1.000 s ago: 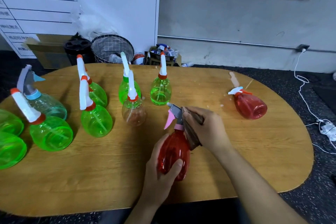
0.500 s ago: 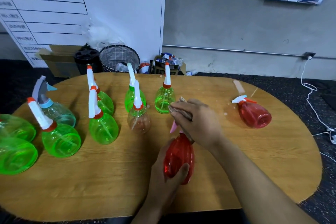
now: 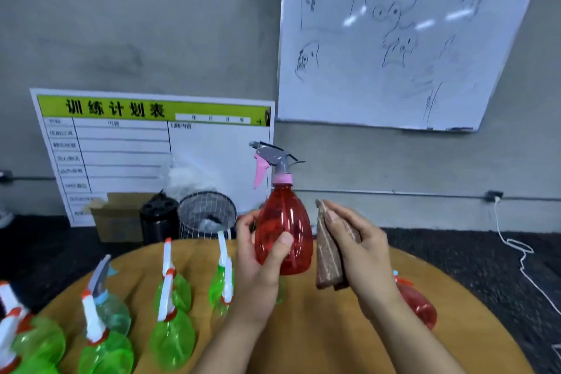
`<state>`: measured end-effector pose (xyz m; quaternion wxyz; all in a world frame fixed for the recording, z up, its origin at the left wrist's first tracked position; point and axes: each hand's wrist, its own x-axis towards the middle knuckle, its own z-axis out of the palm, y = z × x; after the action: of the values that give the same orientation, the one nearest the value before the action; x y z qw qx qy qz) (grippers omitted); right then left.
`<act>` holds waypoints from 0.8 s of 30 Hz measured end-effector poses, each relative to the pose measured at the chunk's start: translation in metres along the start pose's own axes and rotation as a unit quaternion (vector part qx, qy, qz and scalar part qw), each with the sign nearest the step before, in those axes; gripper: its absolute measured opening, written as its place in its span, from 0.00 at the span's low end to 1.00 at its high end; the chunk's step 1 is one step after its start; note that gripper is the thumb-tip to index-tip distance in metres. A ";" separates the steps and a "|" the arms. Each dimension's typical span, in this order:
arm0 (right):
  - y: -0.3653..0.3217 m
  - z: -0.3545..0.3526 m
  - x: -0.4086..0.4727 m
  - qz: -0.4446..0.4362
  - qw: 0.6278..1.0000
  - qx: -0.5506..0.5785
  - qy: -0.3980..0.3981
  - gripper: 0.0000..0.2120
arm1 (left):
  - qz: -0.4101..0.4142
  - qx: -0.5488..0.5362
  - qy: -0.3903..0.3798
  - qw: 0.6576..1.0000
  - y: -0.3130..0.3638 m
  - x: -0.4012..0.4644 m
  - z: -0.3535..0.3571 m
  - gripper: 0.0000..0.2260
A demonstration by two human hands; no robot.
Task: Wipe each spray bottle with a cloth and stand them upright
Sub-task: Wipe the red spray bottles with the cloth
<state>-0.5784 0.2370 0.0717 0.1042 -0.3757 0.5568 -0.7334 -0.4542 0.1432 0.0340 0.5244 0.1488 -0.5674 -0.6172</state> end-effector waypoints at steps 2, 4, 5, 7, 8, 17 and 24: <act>-0.016 0.003 0.002 0.001 1.000 0.019 -0.006 0.10 | 0.020 -0.017 -0.010 1.000 0.024 0.013 0.011 0.29; -0.033 0.005 0.005 0.000 0.999 0.043 -0.010 0.10 | 0.038 -0.030 -0.021 0.999 0.043 0.022 0.022 0.26; -0.039 0.006 0.006 -0.001 0.999 0.053 -0.008 0.09 | 0.045 -0.032 -0.025 0.998 0.051 0.024 0.025 0.25; -0.052 0.005 0.009 -0.007 0.998 0.067 -0.002 0.09 | 0.052 -0.042 -0.030 0.997 0.065 0.027 0.032 0.21; -0.058 0.004 0.010 -0.011 0.998 0.069 -0.001 0.09 | 0.049 -0.046 -0.030 0.997 0.072 0.027 0.036 0.17; -0.079 0.005 0.006 -0.046 0.997 0.056 -0.005 0.10 | 0.059 -0.031 -0.041 0.997 0.087 0.019 0.045 0.36; -0.081 0.001 0.006 -0.036 0.997 0.063 0.002 0.11 | 0.050 -0.048 -0.038 0.997 0.088 0.018 0.046 0.26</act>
<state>-0.5599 0.2618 0.1467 0.0998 -0.3866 0.4954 -0.7714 -0.4551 0.1708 0.1310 0.5392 0.0716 -0.5633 -0.6219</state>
